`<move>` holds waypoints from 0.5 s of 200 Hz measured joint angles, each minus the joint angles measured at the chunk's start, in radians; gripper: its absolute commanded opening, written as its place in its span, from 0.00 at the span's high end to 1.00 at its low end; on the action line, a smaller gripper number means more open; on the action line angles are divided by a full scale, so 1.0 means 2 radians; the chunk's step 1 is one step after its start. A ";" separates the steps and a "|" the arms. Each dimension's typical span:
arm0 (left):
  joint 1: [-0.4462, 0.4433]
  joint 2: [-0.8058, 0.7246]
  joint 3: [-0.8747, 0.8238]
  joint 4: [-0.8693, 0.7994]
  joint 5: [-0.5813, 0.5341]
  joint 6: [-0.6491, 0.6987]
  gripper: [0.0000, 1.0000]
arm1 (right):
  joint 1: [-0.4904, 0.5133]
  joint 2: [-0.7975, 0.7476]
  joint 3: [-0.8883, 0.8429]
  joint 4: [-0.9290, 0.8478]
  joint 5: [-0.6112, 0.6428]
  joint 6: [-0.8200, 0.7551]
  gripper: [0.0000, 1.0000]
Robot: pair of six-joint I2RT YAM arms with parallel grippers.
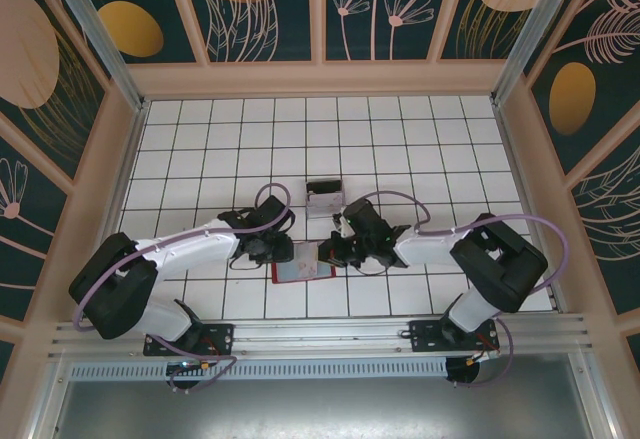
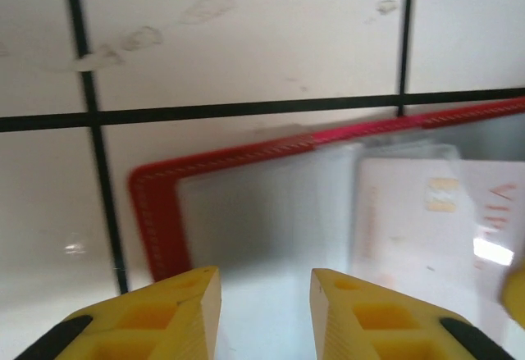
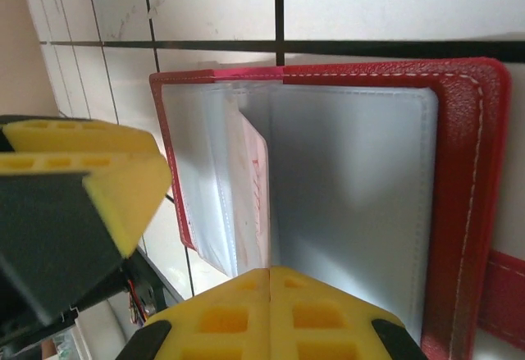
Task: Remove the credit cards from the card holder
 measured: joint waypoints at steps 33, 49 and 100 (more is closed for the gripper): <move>0.000 0.000 -0.002 -0.013 -0.020 -0.005 0.69 | 0.000 -0.004 -0.026 0.046 -0.011 0.015 1.00; 0.000 0.000 -0.004 -0.016 -0.020 -0.006 0.71 | 0.000 -0.009 -0.030 0.060 -0.014 0.019 1.00; 0.000 0.009 -0.010 -0.016 -0.016 -0.009 0.76 | -0.007 -0.034 -0.040 0.093 -0.027 0.022 1.00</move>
